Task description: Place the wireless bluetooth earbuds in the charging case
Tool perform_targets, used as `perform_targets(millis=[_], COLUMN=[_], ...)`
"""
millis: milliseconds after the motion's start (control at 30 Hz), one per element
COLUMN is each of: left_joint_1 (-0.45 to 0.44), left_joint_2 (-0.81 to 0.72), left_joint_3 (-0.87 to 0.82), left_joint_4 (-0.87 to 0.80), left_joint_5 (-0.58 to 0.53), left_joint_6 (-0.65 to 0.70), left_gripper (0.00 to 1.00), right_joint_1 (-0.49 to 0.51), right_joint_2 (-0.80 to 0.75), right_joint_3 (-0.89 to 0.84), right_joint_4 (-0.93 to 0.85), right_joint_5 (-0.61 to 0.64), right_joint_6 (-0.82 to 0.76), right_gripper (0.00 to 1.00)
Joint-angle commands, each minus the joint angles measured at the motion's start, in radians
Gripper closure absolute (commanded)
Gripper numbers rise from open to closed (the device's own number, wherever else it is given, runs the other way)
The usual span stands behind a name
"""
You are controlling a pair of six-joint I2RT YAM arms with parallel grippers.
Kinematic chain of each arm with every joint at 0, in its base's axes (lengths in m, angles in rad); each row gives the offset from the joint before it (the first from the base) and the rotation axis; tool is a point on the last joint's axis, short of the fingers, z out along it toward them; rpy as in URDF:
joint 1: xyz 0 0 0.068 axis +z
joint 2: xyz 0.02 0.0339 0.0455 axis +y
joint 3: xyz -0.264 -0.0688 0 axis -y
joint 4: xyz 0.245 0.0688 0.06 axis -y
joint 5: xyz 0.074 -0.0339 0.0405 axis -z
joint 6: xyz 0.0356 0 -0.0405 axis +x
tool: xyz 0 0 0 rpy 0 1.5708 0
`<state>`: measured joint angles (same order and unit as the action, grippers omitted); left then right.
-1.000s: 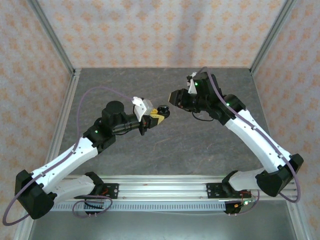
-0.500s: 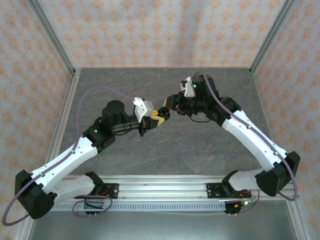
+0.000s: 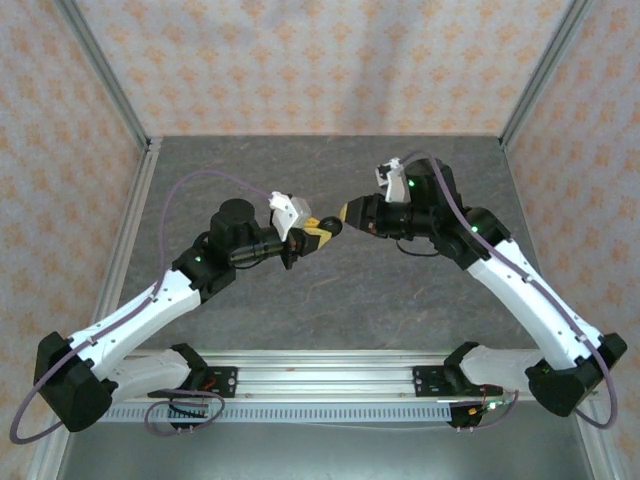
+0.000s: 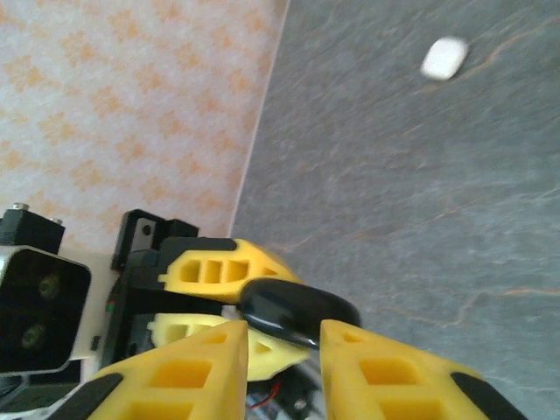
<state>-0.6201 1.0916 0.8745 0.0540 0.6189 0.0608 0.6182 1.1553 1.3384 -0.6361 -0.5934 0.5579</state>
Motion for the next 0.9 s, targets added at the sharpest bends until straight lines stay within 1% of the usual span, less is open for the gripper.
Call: perform_targets(millis=[0, 100, 233, 333, 433, 467, 533, 600, 733, 767, 867], left_joint_1=[0.017, 0.062, 0.132, 0.149, 0.163, 0.167, 0.169, 0.169, 0.168, 0.168, 0.168], left_joint_2=[0.008, 0.024, 0.077, 0.121, 0.176, 0.196, 0.224, 0.248, 0.286, 0.293, 0.311], left_joint_3=[0.004, -0.026, -0.051, -0.061, -0.082, -0.1, -0.145, -0.181, -0.188, -0.186, -0.18], left_joint_4=[0.01, 0.016, -0.016, -0.088, -0.169, -0.165, -0.118, -0.09, -0.14, -0.159, -0.202], left_joint_5=[-0.087, -0.117, -0.112, -0.152, -0.23, -0.227, -0.187, -0.18, -0.215, -0.228, -0.258], left_joint_6=[-0.041, -0.124, -0.224, -0.246, -0.321, -0.353, -0.4, -0.443, -0.443, -0.437, -0.423], left_gripper=[1.0, 1.0, 1.0, 1.0, 1.0, 1.0, 1.0, 1.0, 0.99, 0.98, 0.92], right_joint_1=[-0.009, -0.017, -0.019, -0.02, -0.019, -0.02, -0.019, -0.021, -0.023, -0.027, -0.043], right_joint_2=[-0.068, -0.114, -0.187, -0.253, -0.316, -0.331, -0.346, -0.346, -0.328, -0.321, -0.294], right_joint_3=[-0.025, -0.052, -0.112, -0.186, -0.278, -0.309, -0.353, -0.391, -0.458, -0.472, -0.507], right_joint_4=[-0.063, -0.111, -0.176, -0.172, -0.14, -0.13, -0.12, -0.115, -0.078, -0.07, -0.043], right_joint_5=[0.201, 0.369, 0.599, 0.702, 0.762, 0.78, 0.811, 0.842, 0.882, 0.891, 0.913], right_joint_6=[-0.053, -0.05, -0.027, -0.014, -0.006, -0.003, 0.001, 0.002, -0.003, -0.004, -0.007], right_gripper=[0.66, 0.57, 0.44, 0.34, 0.28, 0.26, 0.21, 0.17, 0.1, 0.06, 0.01])
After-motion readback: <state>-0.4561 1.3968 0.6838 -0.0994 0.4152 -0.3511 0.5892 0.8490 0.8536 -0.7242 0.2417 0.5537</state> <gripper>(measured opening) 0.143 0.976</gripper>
